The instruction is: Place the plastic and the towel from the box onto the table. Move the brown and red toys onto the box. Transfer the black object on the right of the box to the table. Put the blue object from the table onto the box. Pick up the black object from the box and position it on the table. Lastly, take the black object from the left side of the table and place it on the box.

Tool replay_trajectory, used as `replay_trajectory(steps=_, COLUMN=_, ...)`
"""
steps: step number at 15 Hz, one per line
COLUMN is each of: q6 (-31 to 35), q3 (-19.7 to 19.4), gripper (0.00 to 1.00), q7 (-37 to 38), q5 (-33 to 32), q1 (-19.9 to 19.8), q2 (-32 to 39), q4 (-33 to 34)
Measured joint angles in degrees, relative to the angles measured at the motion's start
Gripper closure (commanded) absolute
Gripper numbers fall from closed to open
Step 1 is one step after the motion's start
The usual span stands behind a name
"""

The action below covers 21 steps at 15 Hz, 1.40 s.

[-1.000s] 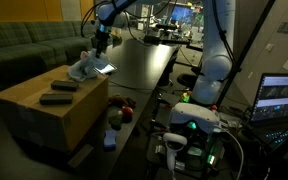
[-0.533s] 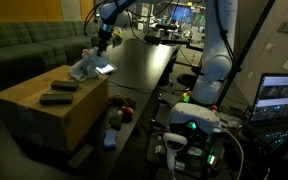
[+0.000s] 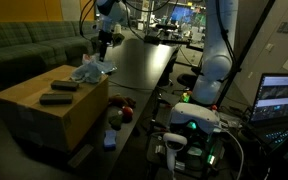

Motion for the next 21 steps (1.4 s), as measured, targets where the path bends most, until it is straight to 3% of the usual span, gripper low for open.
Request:
replay_trajectory(steps=3, q6=-6.1, q3=-1.7, gripper=0.98, q7=0.1, q5=0.7, q1=0.0, q2=0.1, q4=1.2)
replay_trajectory(steps=8, q6=-6.5, q3=-5.0, gripper=0.98, q7=0.3, q5=1.0, q1=-0.2, q2=0.0, q4=2.1)
replay_trajectory(steps=21, q6=0.8, q3=-8.6, gripper=0.98, q7=4.4, q5=2.8, q1=-0.7, q2=-0.1, q4=3.5)
